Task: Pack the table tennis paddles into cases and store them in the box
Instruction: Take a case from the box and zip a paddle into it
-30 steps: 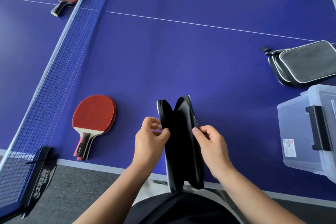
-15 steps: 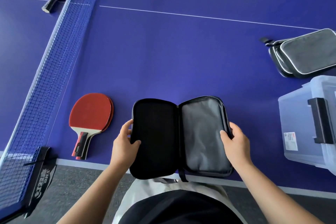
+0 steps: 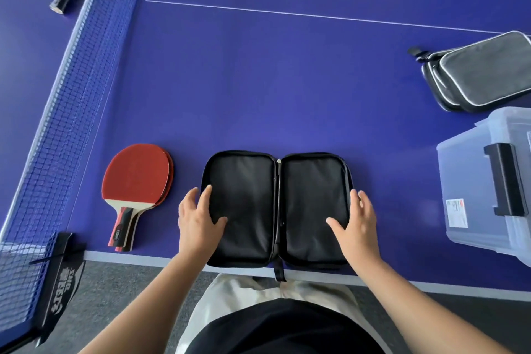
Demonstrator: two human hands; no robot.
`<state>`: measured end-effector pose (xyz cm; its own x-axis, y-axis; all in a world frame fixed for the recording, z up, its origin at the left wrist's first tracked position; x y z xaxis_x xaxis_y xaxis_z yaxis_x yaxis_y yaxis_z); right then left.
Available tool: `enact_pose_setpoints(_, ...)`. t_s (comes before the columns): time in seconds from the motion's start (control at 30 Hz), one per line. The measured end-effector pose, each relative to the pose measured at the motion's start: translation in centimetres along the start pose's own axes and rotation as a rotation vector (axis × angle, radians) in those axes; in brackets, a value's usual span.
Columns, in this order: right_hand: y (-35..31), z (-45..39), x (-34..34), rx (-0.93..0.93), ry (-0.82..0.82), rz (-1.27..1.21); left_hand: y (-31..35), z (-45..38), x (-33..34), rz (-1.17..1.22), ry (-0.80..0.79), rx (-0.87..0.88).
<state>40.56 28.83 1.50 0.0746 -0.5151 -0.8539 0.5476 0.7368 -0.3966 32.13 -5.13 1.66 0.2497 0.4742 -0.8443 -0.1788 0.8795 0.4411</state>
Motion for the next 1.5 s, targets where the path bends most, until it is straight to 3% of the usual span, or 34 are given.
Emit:
enact_pose_setpoints(0.07, -0.4, 0.5, 0.7, -0.136, -0.008, 0.139, 0.8, 0.6, 1.0, -0.087, -0.014, 0.14)
enact_pose_setpoints(0.17, -1.1, 1.2, 2.3, -0.274, -0.109, 0.278, 1.8, 1.8, 3.1, -0.271, -0.179, 0.282)
enact_pose_setpoints(0.47, -1.4, 1.5, 3.5, -0.222, -0.225, 0.345, 1.6, 2.3, 4.1, -0.311, -0.273, 0.252)
enact_pose_setpoints(0.6, -2.0, 1.7, 3.1, -0.226, -0.163, 0.319, 1.0, 1.7, 3.2, -0.208, -0.177, 0.238)
enact_pose_setpoints(0.73, -2.7, 2.2, 2.9, -0.244, -0.111, 0.277, -2.0, 0.4, -0.7, -0.14, 0.136, 0.134)
enact_pose_setpoints(0.83, -3.3, 2.7, 3.0, -0.27, -0.07, 0.25, -5.9, -0.3, -3.8, -0.169, 0.301, -0.051)
enact_pose_setpoints(0.97, -4.3, 3.3, 3.1, -0.274, -0.05, 0.2, -11.0, -0.5, -6.7, -0.015, 0.329, -0.485)
enact_pose_setpoints(1.07, -4.9, 3.4, 3.2, -0.278, -0.035, 0.18, -13.9, -1.2, -7.6, 0.096, 0.221, -0.744)
enact_pose_setpoints(1.17, -5.2, 3.6, 3.1, -0.268, -0.037, 0.174, -14.8, -2.0, -7.6, 0.02, 0.061, -0.695)
enact_pose_setpoints(1.27, -5.3, 3.6, 3.0, -0.252, -0.042, 0.17, -14.7, -2.4, -7.5, -0.017, 0.005, -0.69)
enact_pose_setpoints(1.5, -5.6, 3.8, 2.7, -0.25, -0.082, 0.115, -10.9, -1.7, -7.2, 0.082, 0.019, -0.648)
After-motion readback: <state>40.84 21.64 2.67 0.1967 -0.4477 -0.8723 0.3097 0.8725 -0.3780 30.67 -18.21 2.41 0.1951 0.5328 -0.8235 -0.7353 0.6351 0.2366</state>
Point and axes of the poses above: each hand's wrist, its own z-axis away from the middle knuckle, its own x-axis out of the palm, y = z × x, the point moved 4 cm from there along -z, towards the middle knuckle, and after that the axes turned 1 degree about -z, right-handed, at the moved point
